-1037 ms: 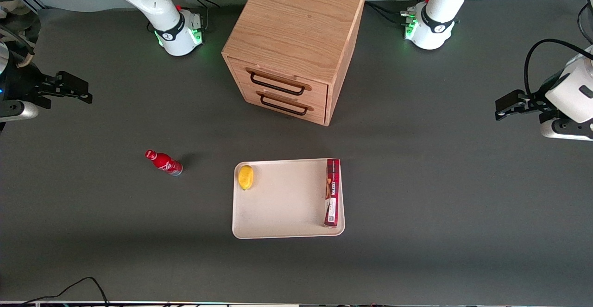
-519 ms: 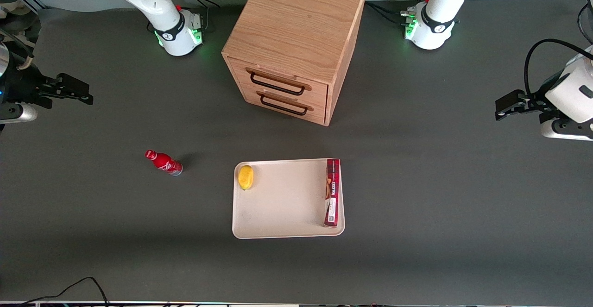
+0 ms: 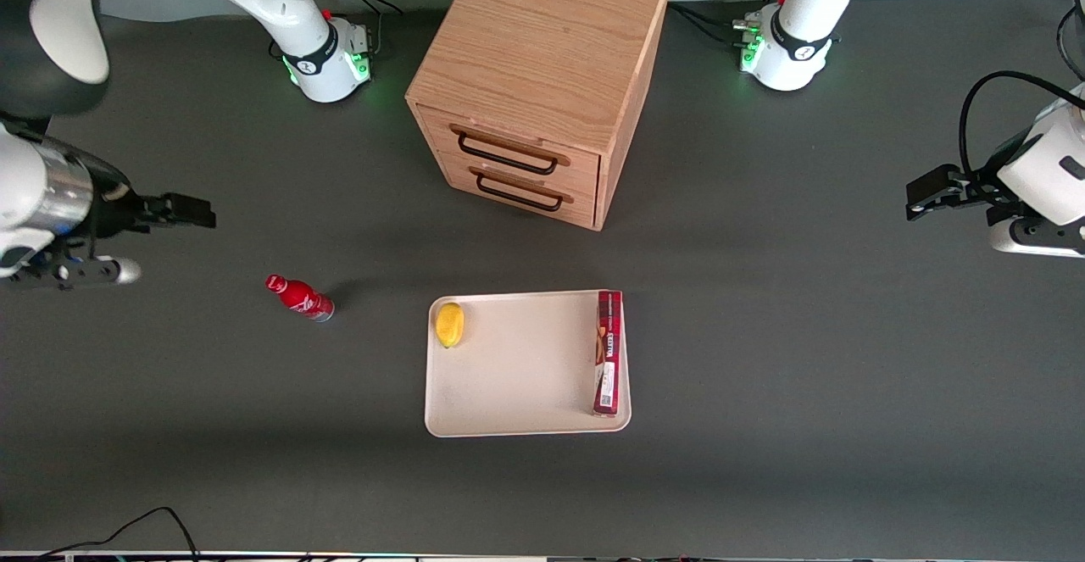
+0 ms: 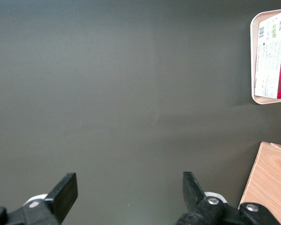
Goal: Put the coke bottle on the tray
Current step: 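Move the right gripper toward the red Coca-Cola bottle lying on the table, then lower the open right gripper around the bottle's neck and close it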
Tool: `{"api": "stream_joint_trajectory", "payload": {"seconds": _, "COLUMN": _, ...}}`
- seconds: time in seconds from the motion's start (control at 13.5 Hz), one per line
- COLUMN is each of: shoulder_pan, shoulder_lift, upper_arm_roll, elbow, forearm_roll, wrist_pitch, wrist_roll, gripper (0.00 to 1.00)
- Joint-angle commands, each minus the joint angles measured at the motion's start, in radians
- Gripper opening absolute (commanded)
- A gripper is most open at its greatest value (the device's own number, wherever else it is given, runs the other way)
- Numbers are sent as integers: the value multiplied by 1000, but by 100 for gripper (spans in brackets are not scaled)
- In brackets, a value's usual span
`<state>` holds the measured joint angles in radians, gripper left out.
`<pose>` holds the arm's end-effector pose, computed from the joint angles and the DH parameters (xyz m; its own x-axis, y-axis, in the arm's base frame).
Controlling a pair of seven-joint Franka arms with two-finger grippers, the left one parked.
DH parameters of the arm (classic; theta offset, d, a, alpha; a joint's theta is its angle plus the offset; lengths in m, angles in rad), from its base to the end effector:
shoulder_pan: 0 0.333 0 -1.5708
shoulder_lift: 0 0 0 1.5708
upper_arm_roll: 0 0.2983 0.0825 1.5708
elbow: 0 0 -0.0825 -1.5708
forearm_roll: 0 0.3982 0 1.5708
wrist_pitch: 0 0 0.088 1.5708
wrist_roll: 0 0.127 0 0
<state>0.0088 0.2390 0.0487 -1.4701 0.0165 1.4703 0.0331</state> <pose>0.6110 0.0348 0.4861 0.9712 0.0258 -0.2370 0.0217 -0.9996 -0.0200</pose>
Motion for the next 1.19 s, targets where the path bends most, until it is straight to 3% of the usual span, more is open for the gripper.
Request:
{"api": "stream_joint_trajectory", "payload": {"seconds": 0.0, "shoulder_pan": -10, "shoulder_lift": -13, "upper_arm_roll": 20, "elbow": -140, "forearm_roll": 13, "wrist_pitch": 149, "wrist_roll": 27, "gripper": 100}}
{"api": "stream_joint_trajectory", "payload": {"seconds": 0.37, "shoulder_pan": -12, "shoulder_lift": -55, "upper_arm_roll": 63, "elbow": -445, "forearm_roll": -49, "wrist_pitch": 465, "wrist_roll": 36, "gripper": 99}}
{"api": "stream_joint_trajectory", "payload": {"seconds": 0.52, "shoulder_pan": -13, "shoulder_lift": -64, "upper_arm_roll": 65, "elbow": -533, "forearm_roll": -101, "wrist_pitch": 540, "wrist_roll": 34, "gripper": 98}}
{"api": "stream_joint_trajectory", "payload": {"seconds": 0.74, "shoulder_pan": -19, "shoulder_lift": -78, "upper_arm_roll": 65, "elbow": -613, "forearm_roll": -109, "wrist_pitch": 629, "wrist_roll": 27, "gripper": 95}}
{"api": "stream_joint_trajectory", "payload": {"seconds": 1.04, "shoulder_pan": -23, "shoulder_lift": -66, "upper_arm_roll": 65, "elbow": -612, "forearm_roll": -110, "wrist_pitch": 645, "wrist_roll": 22, "gripper": 70}}
{"api": "stream_joint_trajectory", "payload": {"seconds": 1.11, "shoulder_pan": -23, "shoulder_lift": -60, "upper_arm_roll": 65, "elbow": -602, "forearm_roll": -115, "wrist_pitch": 645, "wrist_roll": 22, "gripper": 70}}
